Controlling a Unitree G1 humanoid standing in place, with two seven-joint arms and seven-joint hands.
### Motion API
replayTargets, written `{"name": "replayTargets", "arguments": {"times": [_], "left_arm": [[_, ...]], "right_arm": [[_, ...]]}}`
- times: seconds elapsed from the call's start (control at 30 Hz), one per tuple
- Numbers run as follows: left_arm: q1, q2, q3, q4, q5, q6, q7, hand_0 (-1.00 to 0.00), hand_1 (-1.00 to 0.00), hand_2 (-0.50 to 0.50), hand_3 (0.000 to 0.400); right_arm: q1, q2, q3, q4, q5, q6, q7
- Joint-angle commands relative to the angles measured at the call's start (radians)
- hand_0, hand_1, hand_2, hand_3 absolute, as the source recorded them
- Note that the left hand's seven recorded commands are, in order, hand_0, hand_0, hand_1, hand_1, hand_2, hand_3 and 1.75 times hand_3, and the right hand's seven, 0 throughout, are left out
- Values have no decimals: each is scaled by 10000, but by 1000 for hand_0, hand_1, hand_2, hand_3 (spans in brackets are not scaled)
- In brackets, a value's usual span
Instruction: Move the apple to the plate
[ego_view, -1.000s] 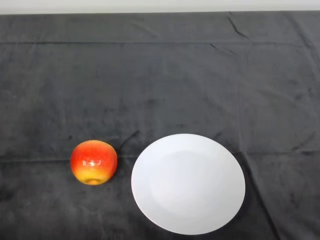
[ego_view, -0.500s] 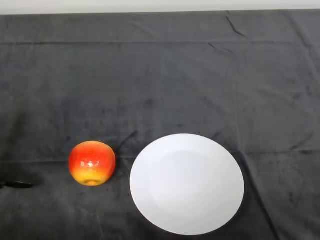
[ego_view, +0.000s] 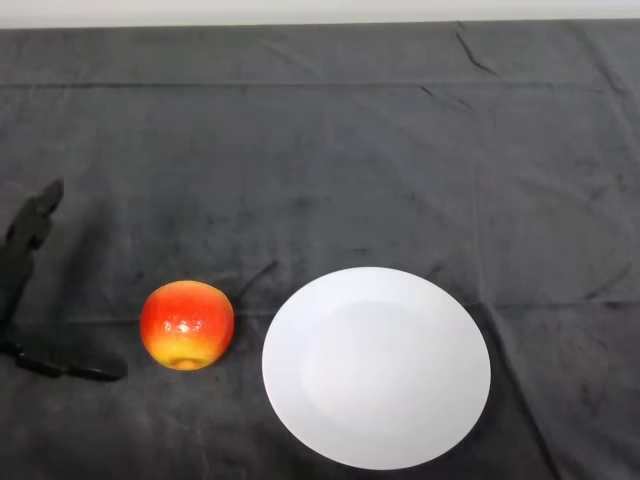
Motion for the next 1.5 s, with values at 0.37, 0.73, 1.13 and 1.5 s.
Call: {"name": "replayTargets", "arguments": {"times": [0.37, 0.73, 1.13, 1.5], "left_arm": [[-473, -632, -909, -564, 778, -308, 72, 0, 0, 0, 0], [-391, -1037, -1488, -965, 1082, -275, -612, 0, 0, 0, 0], [-326, -1301, -1943, -1124, 1329, -305, -1016, -988, -867, -61, 395], [-334, -1229, -2041, -1448, 1233, -382, -1442, -1000, -1000, 0, 400]], "right_arm": [[113, -305, -196, 2, -26, 79, -5], [113, -303, -193, -1, -26, 78, -5], [113, -302, -189, -3, -25, 77, -5], [112, -301, -187, -5, -25, 76, -5]]}}
